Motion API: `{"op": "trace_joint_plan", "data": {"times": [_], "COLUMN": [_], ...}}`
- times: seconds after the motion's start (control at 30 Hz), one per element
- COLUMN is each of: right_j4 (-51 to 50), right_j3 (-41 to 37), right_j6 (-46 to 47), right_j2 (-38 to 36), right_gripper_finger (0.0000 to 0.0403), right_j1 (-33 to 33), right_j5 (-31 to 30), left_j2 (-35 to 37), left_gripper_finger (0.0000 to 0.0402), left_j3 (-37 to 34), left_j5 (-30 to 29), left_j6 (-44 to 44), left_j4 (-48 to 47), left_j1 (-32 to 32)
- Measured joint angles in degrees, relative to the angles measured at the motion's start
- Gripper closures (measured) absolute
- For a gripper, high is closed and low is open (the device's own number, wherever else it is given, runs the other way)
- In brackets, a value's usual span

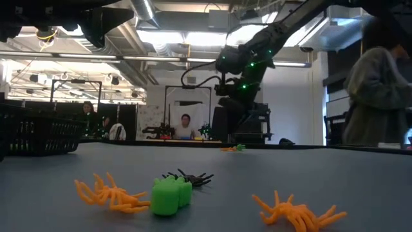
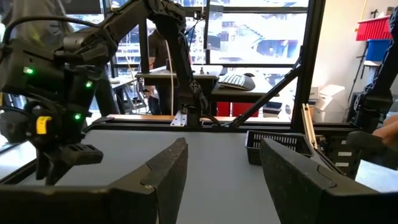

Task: Sort Halloween decoration
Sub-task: Put the green skeleton toy into the top black bin

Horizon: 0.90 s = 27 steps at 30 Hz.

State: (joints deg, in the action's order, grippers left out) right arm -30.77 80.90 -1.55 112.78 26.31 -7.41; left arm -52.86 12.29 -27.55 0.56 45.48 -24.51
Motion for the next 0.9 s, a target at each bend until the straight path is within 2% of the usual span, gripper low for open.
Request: {"op": "trace_joint_plan", "data": {"times": [0.17,0.27,0.47,0.77,0.9], "right_j4": [0.72,0.97,1.9,1.03,0.72], "right_j3": [0.0,0.0,0.44,0.2,0.12], "right_j6": [4.13,4.64,5.65,8.51,8.51], "right_j2": [2.35,4.67,7.82,7.84,7.21], "right_gripper_finger": [0.0247,0.0247,0.0247,0.0298,0.0298], "right_j1": [3.11,4.63,4.98,4.72,4.76], "right_j5": [-0.01,2.94,4.13,8.54,8.55], "left_j2": [0.0,0.0,0.0,0.0,0.0], "left_gripper_finger": [0.0208,0.0208,0.0208,0.0208,0.0208], "left_j3": [0.0,0.0,0.0,0.0,0.0], "left_j5": [0.02,0.02,0.0,0.0,0.0], "left_j6": [-0.05,-0.17,-0.17,-0.15,-0.15], "left_j4": [0.03,0.02,-0.03,-0.03,-0.03], "left_j1": [0.0,0.0,0.0,-0.02,-0.02]}}
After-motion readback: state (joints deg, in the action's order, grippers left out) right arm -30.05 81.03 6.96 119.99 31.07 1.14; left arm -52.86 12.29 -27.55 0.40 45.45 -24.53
